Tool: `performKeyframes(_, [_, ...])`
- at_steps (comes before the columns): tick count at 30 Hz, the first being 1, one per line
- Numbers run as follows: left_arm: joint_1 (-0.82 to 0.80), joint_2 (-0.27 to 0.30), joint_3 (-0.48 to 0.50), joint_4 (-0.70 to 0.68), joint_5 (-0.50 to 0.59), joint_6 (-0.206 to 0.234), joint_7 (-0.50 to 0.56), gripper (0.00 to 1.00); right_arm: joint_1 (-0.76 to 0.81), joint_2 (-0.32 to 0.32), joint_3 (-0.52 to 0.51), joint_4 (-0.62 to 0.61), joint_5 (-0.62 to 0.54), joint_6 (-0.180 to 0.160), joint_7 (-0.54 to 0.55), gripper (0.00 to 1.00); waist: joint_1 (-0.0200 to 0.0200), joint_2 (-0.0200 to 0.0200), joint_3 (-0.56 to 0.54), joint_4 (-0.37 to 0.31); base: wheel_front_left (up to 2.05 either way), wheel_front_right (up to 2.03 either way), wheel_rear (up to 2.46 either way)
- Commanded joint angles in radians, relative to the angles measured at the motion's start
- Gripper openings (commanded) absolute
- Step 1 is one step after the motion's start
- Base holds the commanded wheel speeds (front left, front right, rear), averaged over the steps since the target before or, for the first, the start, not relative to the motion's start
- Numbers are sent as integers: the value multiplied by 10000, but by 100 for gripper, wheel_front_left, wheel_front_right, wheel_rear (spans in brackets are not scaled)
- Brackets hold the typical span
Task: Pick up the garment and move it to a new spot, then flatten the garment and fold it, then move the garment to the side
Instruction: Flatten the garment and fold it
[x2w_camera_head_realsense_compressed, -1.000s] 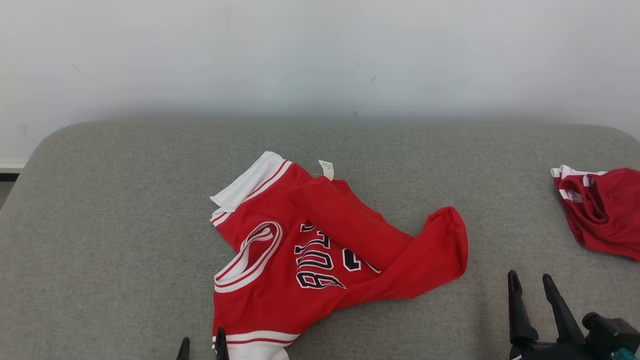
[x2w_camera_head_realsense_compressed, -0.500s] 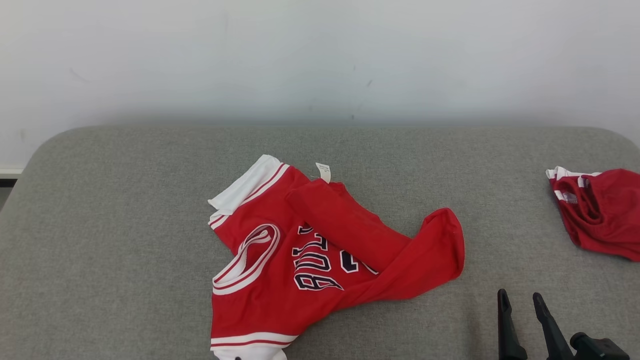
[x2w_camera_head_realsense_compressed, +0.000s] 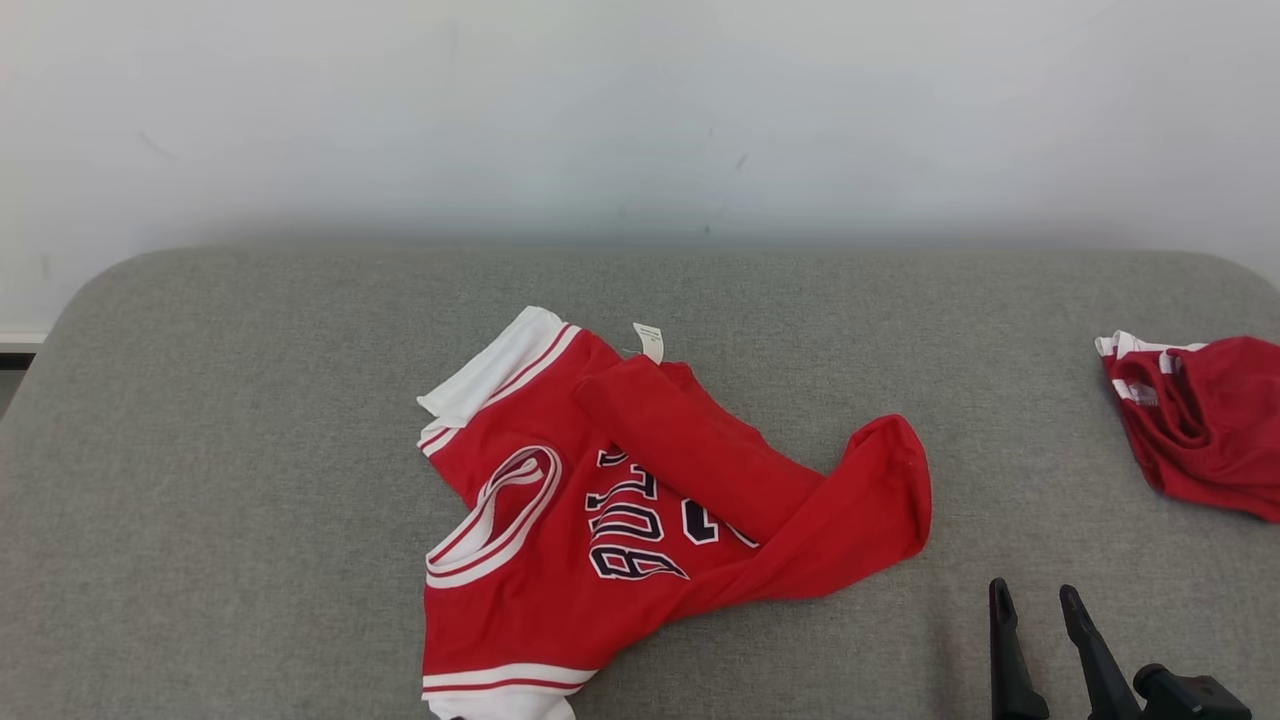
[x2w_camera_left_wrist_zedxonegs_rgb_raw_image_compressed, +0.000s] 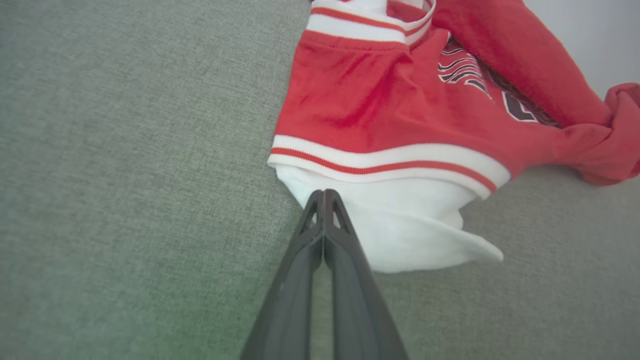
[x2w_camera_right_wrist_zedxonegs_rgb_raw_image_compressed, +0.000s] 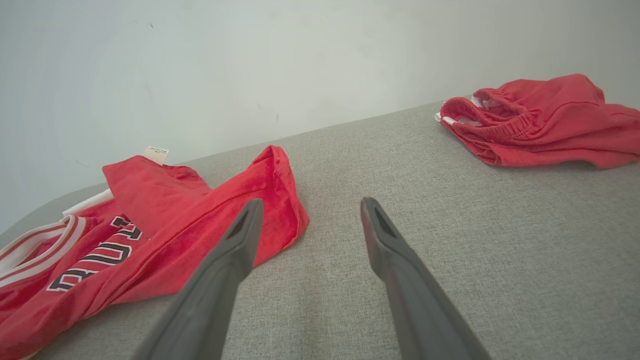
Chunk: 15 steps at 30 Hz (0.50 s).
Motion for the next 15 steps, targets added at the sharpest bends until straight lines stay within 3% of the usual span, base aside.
performKeyframes(1, [-149,23,1,90,-8,-6,-57,0,-48,41,8,28,-76,12,-20,100,-1,0,-12,9,0,0,0])
performKeyframes(12, [231,22,95,-321,39,-26,-57,0,-35,96,-68,-47,-97,12,-20,100,-1,0,34,68,0,0,0])
performKeyframes(13, [232,22,39,-303,24,-34,-57,40,-30,103,-53,-39,-104,12,-20,100,-1,0,38,61,0,0,0])
performKeyframes(14, [202,20,-63,-237,106,-26,-57,95,-34,107,-31,-27,-103,12,-20,100,-1,0,44,49,0,0,0])
performKeyframes(15, [127,19,-95,-267,157,-9,-57,100,-43,111,-7,-15,-99,12,-20,100,-1,0,52,33,0,0,0])
